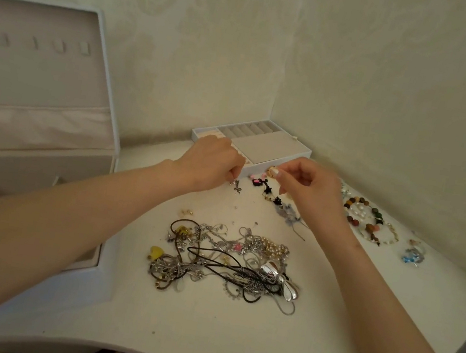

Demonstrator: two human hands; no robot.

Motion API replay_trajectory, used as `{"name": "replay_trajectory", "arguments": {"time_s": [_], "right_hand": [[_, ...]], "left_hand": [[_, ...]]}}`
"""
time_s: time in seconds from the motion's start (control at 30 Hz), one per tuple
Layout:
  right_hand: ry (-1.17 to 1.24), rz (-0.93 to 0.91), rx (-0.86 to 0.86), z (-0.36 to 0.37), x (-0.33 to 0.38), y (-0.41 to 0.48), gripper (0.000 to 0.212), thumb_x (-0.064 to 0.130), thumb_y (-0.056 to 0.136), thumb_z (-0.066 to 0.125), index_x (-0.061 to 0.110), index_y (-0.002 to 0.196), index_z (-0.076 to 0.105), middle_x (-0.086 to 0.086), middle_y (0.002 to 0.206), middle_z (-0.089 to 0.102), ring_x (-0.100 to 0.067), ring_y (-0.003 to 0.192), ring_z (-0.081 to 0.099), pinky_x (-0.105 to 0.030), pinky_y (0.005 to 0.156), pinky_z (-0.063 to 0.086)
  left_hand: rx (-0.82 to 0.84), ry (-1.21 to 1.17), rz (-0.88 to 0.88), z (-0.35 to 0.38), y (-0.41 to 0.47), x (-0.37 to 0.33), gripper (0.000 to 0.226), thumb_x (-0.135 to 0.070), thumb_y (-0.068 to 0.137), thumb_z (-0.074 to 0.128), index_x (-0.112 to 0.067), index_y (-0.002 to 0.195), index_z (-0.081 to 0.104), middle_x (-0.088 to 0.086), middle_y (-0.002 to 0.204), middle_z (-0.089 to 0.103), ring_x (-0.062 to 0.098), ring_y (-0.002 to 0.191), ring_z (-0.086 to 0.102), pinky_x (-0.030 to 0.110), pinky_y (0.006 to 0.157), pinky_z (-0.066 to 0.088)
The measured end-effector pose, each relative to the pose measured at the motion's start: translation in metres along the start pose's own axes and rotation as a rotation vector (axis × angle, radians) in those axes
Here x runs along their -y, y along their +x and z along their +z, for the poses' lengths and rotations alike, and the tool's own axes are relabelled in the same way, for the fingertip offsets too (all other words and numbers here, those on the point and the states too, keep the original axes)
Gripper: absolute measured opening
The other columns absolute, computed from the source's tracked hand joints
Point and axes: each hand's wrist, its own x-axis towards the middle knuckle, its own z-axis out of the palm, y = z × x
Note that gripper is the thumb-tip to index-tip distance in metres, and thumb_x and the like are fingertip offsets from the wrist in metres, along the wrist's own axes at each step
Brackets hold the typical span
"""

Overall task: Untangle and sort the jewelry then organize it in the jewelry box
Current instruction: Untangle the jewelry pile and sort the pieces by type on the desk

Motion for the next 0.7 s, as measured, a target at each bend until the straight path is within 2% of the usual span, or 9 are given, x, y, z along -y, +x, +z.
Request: {"name": "replay_trajectory", "arguments": {"time_s": [0.07, 0.13, 0.23, 0.33, 0.47, 0.6, 0.7], "right_hand": [[-0.009, 0.013, 0.006, -0.002, -0.002, 0.002, 0.01, 0.02, 0.085, 0.07, 0.017, 0.076, 0.068, -0.004, 0.067, 0.065, -0.018, 0.063, 0.058, -0.03, 0.066, 0.048], [-0.032, 0.016, 0.028, -0.001, -0.004, 0.002, 0.01, 0.021, 0.085, 0.071, 0.012, 0.081, 0.07, -0.009, 0.074, 0.069, -0.028, 0.069, 0.062, -0.036, 0.071, 0.052], [-0.058, 0.005, 0.032, 0.001, -0.005, 0.002, 0.013, 0.022, 0.085, 0.071, 0.009, 0.085, 0.071, -0.013, 0.08, 0.07, -0.034, 0.077, 0.064, -0.043, 0.075, 0.053], [-0.062, 0.017, 0.015, -0.001, -0.007, 0.004, 0.012, 0.021, 0.084, 0.071, 0.01, 0.082, 0.07, -0.012, 0.075, 0.069, -0.03, 0.07, 0.063, -0.037, 0.069, 0.052], [-0.063, 0.025, 0.0, -0.002, -0.007, 0.005, 0.01, 0.022, 0.084, 0.072, 0.016, 0.077, 0.068, -0.003, 0.063, 0.064, -0.014, 0.059, 0.056, -0.028, 0.06, 0.044], [-0.078, 0.025, 0.013, -0.001, -0.006, 0.004, 0.009, 0.019, 0.084, 0.071, 0.014, 0.077, 0.068, -0.004, 0.066, 0.064, -0.016, 0.062, 0.057, -0.032, 0.064, 0.048], [-0.092, 0.024, 0.016, -0.001, -0.005, 0.003, 0.009, 0.018, 0.085, 0.07, 0.015, 0.076, 0.067, -0.008, 0.071, 0.066, -0.02, 0.066, 0.059, -0.036, 0.068, 0.051]], "left_hand": [[0.011, 0.019, 0.006, 0.0, 0.0, 0.001, 0.012, -0.016, 0.089, 0.058, -0.02, 0.094, 0.069, 0.004, 0.099, 0.065, 0.023, 0.099, 0.055, 0.027, 0.066, 0.026], [0.037, 0.012, 0.003, 0.0, 0.0, 0.005, 0.008, -0.02, 0.088, 0.062, -0.021, 0.091, 0.069, -0.001, 0.096, 0.066, 0.019, 0.099, 0.054, 0.026, 0.066, 0.025], [0.076, -0.124, -0.008, 0.0, 0.001, 0.006, 0.007, -0.028, 0.083, 0.069, -0.021, 0.085, 0.068, -0.007, 0.086, 0.06, 0.016, 0.098, 0.051, 0.027, 0.069, 0.03], [0.115, -0.256, 0.056, -0.001, 0.004, -0.005, 0.011, -0.031, 0.08, 0.071, -0.025, 0.079, 0.063, -0.009, 0.083, 0.055, 0.014, 0.095, 0.046, 0.03, 0.074, 0.036], [0.087, -0.209, 0.128, 0.005, 0.011, -0.019, 0.01, -0.029, 0.084, 0.067, -0.02, 0.088, 0.067, -0.003, 0.092, 0.059, 0.015, 0.096, 0.046, 0.03, 0.07, 0.036], [0.117, -0.185, 0.15, 0.012, 0.015, -0.023, 0.012, -0.029, 0.085, 0.066, -0.019, 0.092, 0.065, -0.002, 0.093, 0.06, 0.017, 0.097, 0.047, 0.029, 0.069, 0.035], [0.113, -0.254, 0.104, 0.01, 0.013, -0.018, 0.021, -0.031, 0.086, 0.065, -0.019, 0.103, 0.062, -0.005, 0.094, 0.06, 0.015, 0.098, 0.047, 0.03, 0.073, 0.038]]}}
